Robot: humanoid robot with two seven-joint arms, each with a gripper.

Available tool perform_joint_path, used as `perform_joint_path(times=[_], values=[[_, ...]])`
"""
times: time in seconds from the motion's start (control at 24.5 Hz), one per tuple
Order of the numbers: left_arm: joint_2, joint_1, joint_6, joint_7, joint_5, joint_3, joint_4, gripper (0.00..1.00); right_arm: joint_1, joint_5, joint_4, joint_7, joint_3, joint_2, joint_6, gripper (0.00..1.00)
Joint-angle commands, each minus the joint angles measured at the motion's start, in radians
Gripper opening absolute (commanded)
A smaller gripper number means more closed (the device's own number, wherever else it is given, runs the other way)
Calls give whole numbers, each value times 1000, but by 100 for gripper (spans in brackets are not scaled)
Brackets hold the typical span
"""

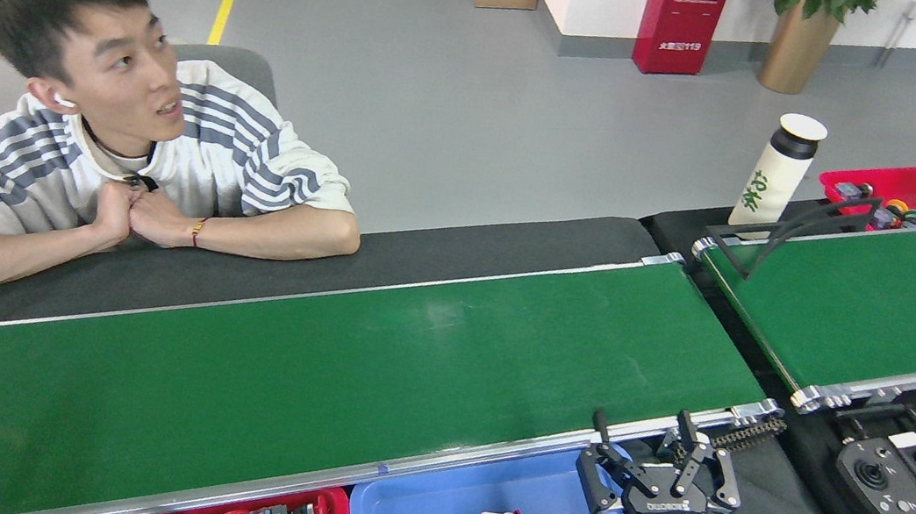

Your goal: Pick switch part from conveyor to tray

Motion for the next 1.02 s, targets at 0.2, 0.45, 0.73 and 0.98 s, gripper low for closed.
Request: perform_joint_path(times=[0.2, 0.45, 0.73, 0.98], values=[[-225, 83, -3, -3, -242, 5, -363, 3, 36, -2, -26, -1, -121, -5, 3, 100], [-331, 152, -3, -32, -413, -70, -490, 3, 39, -4, -26, 3, -151, 0, 3, 100], [-321, 162, -3, -32, -499, -187, -490, 12, 76, -6, -26, 3, -182, 3, 5, 100], [-352, 185, -3, -32, -522, -199, -490, 100, 85, -6, -36, 2, -196, 1, 3, 100]])
